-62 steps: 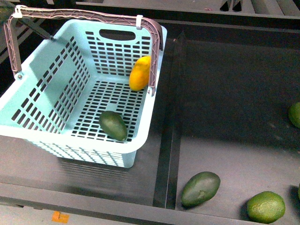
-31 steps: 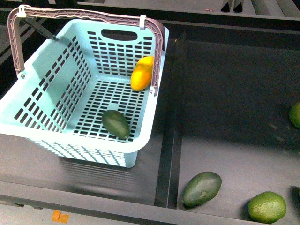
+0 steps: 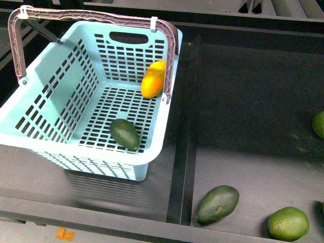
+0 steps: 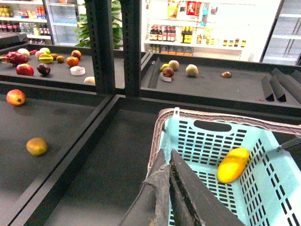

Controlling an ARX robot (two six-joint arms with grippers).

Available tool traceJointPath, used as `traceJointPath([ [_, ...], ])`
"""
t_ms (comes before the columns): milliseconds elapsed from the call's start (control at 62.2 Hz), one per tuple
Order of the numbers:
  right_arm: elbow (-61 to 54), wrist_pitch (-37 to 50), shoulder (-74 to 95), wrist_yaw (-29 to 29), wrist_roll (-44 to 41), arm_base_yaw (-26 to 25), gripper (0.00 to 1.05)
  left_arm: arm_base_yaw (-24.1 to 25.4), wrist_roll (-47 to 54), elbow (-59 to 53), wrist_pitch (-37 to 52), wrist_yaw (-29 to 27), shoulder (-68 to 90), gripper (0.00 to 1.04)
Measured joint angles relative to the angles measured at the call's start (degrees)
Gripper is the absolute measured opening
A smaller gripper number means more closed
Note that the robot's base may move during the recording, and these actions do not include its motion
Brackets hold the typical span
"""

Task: Pick mango and avocado into basket

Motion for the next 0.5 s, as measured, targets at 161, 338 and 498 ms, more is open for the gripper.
traceJointPath([
  [161, 0.00, 0.00, 0.00, 0.00, 0.00, 0.00, 0.96, 0.00, 0.02, -0.02, -7.10, 0.00, -7.67, 0.02],
  [338, 0.00, 0.00, 0.00, 0.00, 0.00, 0.00, 0.96, 0.00, 0.02, -0.02, -13.11, 0.00, -13.97, 0.02],
  [498, 0.00, 0.00, 0.00, 0.00, 0.00, 0.00, 0.96, 0.00, 0.02, -0.02, -17.75, 0.00, -18.69, 0.02],
])
